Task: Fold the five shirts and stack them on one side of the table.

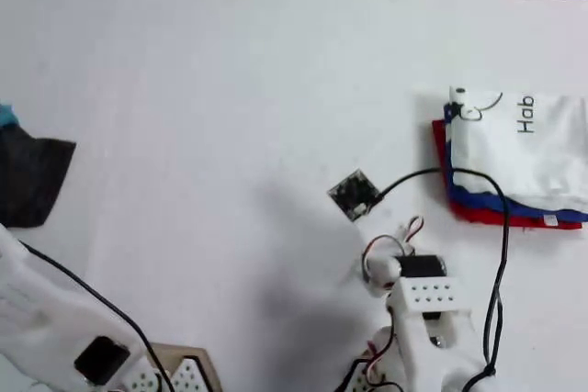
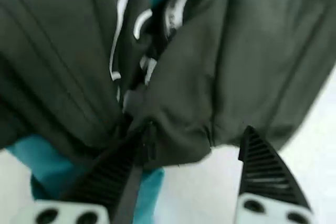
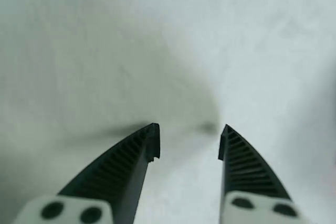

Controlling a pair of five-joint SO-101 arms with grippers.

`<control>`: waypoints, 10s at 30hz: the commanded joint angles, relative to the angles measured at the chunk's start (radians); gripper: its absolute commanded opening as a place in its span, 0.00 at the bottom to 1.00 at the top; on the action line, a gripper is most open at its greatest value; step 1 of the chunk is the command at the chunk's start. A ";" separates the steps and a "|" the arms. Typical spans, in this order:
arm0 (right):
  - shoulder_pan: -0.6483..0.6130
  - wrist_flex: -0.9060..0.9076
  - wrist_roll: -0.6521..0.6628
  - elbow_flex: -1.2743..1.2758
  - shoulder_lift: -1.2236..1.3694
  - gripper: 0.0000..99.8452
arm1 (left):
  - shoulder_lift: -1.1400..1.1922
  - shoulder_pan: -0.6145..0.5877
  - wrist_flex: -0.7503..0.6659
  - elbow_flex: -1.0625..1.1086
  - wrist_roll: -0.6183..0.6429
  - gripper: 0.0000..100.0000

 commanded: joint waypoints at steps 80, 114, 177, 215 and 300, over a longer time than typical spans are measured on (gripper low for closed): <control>-0.133 0.058 0.037 -0.325 0.200 0.19 | -0.193 0.756 0.442 -0.054 0.288 0.27; -0.064 0.615 0.037 -1.605 1.139 0.02 | -0.543 0.591 0.446 0.176 0.287 0.27; 0.486 0.768 0.299 -1.504 0.769 0.02 | -0.226 1.204 0.021 0.463 0.236 0.03; 0.120 0.691 0.061 -0.993 0.073 0.02 | -1.214 0.810 0.494 0.435 0.127 0.02; 0.371 0.479 0.292 -0.618 -0.148 0.02 | -0.977 0.741 0.143 0.935 -0.123 0.25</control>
